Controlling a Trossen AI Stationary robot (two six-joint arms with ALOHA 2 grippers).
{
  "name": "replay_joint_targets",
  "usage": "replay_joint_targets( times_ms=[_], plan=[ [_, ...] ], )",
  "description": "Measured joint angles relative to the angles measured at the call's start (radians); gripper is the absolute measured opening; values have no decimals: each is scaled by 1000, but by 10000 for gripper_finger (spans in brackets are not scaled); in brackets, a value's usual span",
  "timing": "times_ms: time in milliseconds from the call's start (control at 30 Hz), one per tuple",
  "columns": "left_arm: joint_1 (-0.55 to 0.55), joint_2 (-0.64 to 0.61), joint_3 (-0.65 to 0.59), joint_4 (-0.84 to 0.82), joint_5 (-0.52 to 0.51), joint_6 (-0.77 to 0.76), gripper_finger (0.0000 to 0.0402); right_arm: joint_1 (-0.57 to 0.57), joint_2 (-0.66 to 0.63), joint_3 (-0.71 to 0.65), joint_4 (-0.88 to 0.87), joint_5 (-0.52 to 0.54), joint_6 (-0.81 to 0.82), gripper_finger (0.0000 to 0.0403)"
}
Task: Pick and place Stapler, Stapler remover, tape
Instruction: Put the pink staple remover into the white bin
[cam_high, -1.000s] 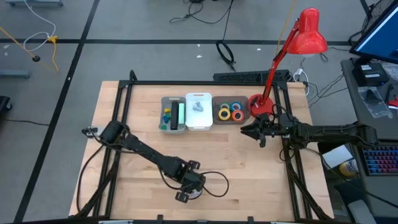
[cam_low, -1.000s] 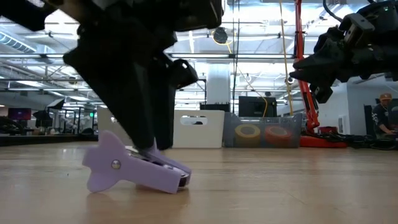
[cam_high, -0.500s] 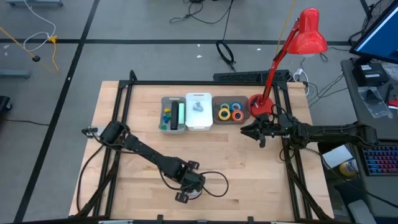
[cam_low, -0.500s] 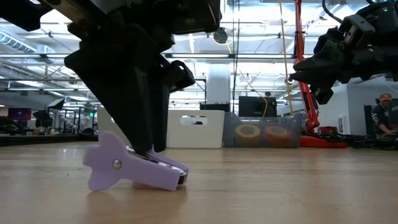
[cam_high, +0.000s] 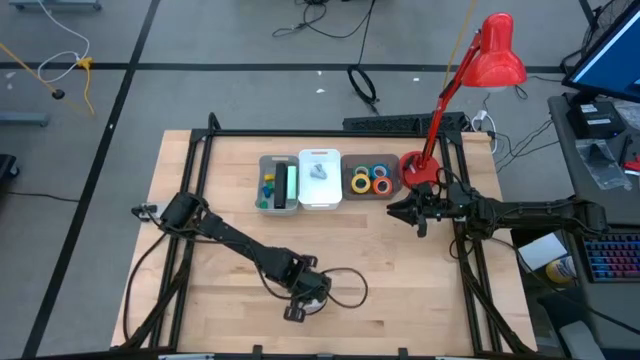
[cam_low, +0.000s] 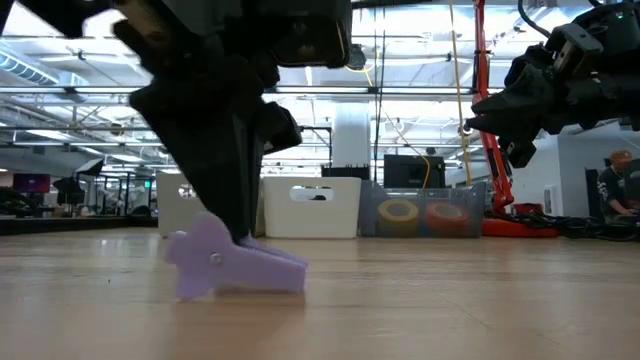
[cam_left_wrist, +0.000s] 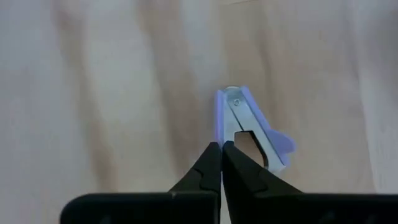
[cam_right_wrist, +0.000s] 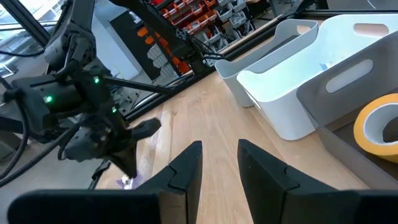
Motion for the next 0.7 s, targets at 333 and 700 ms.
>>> replay_joint_targets(
  times_ms=[333, 700],
  plan=[
    [89, -202, -2, -112, -112, -12, 2, 0, 0, 0, 0, 0, -2, 95],
    [250, -442, 0, -113, -292, 1, 1, 0, 0, -1, 1, 3, -21, 95]
  ],
)
